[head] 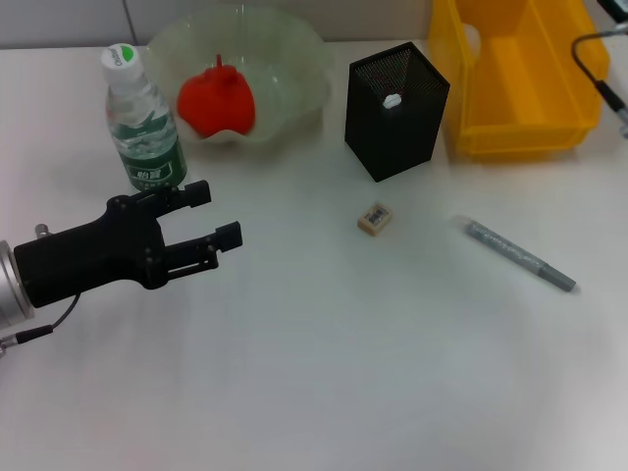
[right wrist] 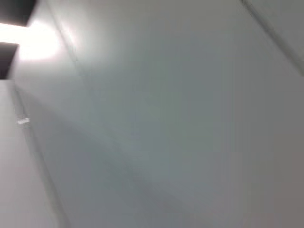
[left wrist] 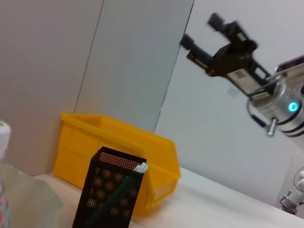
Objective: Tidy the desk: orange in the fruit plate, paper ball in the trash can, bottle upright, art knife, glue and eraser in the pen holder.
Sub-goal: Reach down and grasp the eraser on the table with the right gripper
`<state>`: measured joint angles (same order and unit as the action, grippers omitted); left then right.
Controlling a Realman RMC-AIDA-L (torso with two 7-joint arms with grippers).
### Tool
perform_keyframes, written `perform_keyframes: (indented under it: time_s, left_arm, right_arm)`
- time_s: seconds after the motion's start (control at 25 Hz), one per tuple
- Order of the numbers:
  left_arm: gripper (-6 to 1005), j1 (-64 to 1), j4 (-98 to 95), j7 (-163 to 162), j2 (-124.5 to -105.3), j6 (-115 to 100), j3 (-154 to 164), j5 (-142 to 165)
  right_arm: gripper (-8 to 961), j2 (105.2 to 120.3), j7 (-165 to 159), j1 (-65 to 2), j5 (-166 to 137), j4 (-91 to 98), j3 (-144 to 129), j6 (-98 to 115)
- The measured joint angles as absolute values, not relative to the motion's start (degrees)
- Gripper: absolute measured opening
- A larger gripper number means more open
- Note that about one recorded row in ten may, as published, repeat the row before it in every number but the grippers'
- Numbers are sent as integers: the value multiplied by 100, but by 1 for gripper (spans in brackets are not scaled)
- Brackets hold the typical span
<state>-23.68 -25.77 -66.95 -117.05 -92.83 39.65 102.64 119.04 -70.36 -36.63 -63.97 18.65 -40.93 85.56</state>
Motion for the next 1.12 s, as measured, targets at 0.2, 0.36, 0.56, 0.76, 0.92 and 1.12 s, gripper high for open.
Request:
perform_keyframes:
  time_s: [0.2,0.36,0.56,0.76,0.92,1.12]
  left_arm:
    - [799,-2370,-2568,-6645,-11712,-9307,4037,10266]
    - [799,-2367,-2571,-6555,-11734,-9322,4056,10266]
    - [799,-2366,-2571,-6547,-11724,-9359,4058,10266]
    - [799,-2364,-2576,-6552,-11713,-9385,4060,10266]
    - [799,-2364,-2576,-6570,-11709,-9387,4061,10266]
    - [799,-2364,-2575,-6583,-11698,-9384,4047,10265]
  right_arm:
    - [816,11760,-8713,-3158,-7462,3514,-4727,8970]
    - [816,11693,-9970,-3262,-9696,4846,-4745,9255]
    - [817,11621,-10833,-3622,-11179,5258,-4765,9296]
    - [817,11562,-11500,-4141,-12750,5343,-4818,9440]
    - [816,11657,-11901,-4443,-13707,5447,-5131,9360]
    - [816,11870,-12115,-4614,-14295,5488,-5618,9026]
